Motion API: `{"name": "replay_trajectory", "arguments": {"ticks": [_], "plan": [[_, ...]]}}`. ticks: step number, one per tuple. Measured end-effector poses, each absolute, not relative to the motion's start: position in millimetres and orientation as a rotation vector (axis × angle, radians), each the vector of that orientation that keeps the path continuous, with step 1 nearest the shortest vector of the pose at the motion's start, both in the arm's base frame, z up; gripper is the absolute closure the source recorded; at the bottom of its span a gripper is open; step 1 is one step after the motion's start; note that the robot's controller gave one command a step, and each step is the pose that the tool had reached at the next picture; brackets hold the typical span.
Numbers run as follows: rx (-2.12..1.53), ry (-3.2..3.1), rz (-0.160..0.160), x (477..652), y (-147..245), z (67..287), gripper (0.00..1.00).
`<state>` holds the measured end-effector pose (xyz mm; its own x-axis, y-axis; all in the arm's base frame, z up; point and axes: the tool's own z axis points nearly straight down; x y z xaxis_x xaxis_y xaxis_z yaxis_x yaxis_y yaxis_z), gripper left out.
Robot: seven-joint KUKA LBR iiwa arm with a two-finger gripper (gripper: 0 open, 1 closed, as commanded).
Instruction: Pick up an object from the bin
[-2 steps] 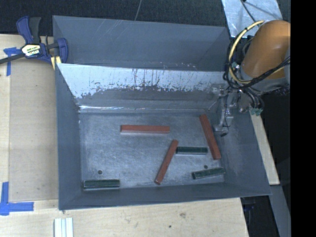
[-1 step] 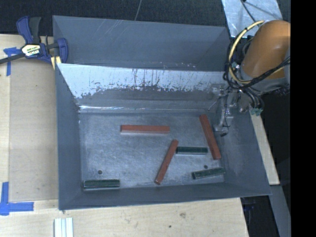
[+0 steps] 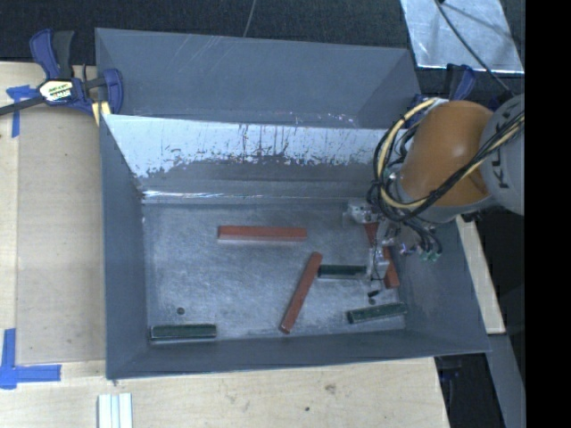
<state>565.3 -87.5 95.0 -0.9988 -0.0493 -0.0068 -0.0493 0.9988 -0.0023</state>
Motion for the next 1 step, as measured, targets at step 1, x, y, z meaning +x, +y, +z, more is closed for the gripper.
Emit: {"name": "replay_trajectory", "arguments": {"ticks": [1], "plan": [[-0.051, 3.148, 0.005, 540.6, -68.1, 79.2, 0.00]]}}
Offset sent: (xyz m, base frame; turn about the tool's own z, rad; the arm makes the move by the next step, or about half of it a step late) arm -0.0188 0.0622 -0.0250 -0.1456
